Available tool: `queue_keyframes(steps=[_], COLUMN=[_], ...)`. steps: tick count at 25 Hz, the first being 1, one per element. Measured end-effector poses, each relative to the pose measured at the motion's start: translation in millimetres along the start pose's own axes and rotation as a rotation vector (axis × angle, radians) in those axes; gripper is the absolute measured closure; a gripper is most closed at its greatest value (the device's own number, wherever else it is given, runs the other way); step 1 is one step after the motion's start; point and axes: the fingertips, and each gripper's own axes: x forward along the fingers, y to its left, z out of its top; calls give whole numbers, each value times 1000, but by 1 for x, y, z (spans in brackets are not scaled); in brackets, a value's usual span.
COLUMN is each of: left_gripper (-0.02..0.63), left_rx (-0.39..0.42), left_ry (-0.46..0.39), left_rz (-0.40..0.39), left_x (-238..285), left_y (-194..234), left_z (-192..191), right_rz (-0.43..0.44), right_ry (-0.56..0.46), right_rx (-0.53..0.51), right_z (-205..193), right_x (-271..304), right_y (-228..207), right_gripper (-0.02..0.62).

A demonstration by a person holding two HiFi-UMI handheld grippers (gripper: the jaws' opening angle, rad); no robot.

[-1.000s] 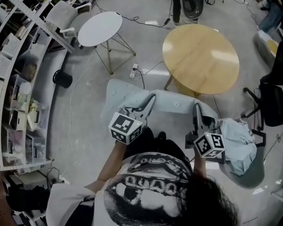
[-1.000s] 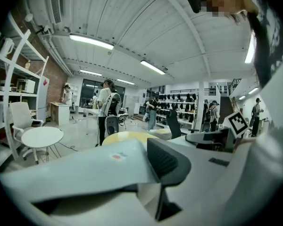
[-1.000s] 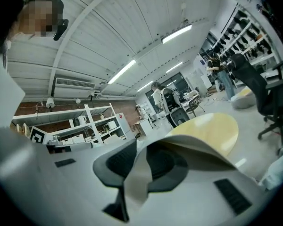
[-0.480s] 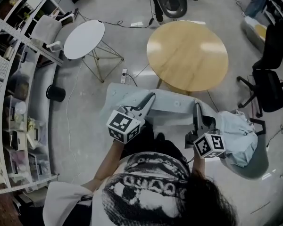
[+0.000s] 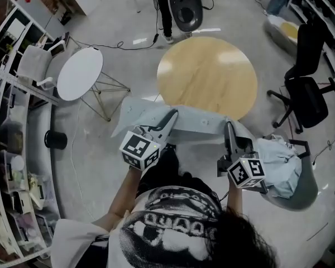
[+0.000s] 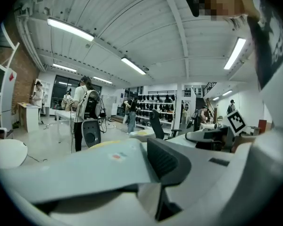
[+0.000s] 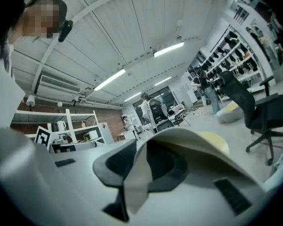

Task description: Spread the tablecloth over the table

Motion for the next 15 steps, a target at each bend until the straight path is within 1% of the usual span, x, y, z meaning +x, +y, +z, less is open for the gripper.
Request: queue_keyframes(steps=[4,6,9,15], left_gripper=[538,538,538,538], left_rx=[20,33,59,106], left_ry=[-18,-19,-31,-72], left_rz=[-61,-99,-161,-264], left_x=[23,37,61,106], left_y=[43,62,82,123], left_z=[24,33,46,77], right_rz=[-19,-42,-87,-145], right_ry=[-34,-45,-57,-93], right_rx=[-9,-18,-48,-93], right_z=[19,28,40,66], right_x=[42,59,80,124], right_y=[8,10,8,4], right_gripper=[526,525,523,520])
